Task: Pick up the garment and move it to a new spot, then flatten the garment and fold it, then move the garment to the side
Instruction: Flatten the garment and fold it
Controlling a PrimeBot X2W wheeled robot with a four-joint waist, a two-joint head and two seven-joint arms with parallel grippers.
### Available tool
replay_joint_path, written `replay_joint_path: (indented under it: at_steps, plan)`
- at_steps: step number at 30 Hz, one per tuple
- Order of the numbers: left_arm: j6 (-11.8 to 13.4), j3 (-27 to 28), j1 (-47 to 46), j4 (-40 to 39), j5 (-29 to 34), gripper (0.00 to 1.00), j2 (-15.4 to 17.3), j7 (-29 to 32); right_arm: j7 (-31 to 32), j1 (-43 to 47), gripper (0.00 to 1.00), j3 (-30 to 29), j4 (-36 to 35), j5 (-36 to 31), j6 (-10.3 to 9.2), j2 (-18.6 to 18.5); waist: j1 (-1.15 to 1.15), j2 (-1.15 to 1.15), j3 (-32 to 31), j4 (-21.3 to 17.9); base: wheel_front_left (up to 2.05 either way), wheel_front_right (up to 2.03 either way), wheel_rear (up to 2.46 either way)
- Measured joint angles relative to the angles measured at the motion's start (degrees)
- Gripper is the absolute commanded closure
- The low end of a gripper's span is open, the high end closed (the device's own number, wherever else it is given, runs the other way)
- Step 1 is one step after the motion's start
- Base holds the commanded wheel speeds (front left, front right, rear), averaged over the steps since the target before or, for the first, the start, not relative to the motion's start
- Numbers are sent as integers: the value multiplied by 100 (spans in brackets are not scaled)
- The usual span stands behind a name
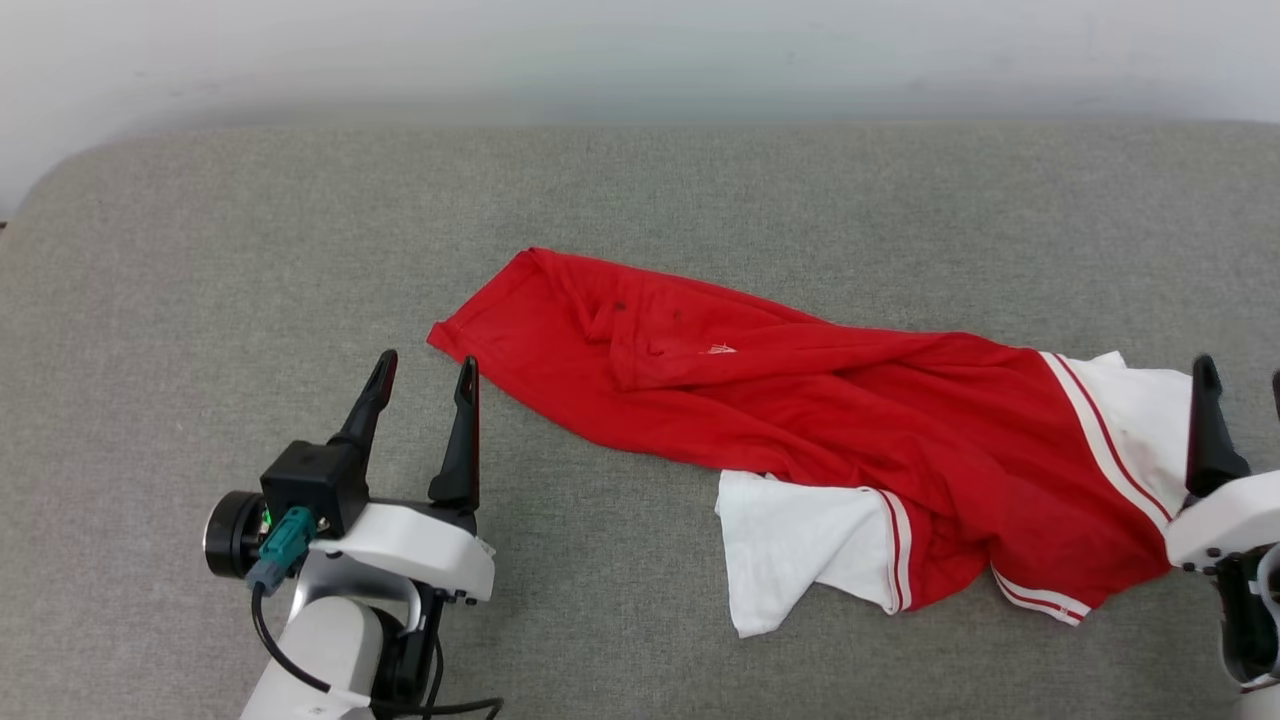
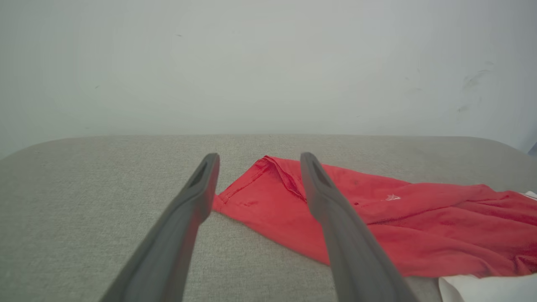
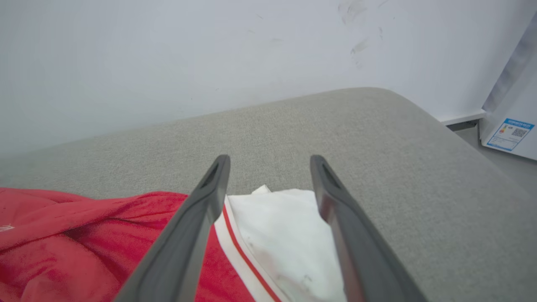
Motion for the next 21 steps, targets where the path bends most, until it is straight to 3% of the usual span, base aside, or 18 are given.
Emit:
replay_joint_path:
  at_steps: [7,21]
  plan:
    - [52,24,188,64,-13,0,34,0,-423,298,0,653,-608,-278,0,165,0,0,-227,-40,0,0,0]
    - [94,-49,508,57,-63,0,174,243,-209,1177,0,1538,-1602,-283,0,382,0,0,-621,-304,0,0,0]
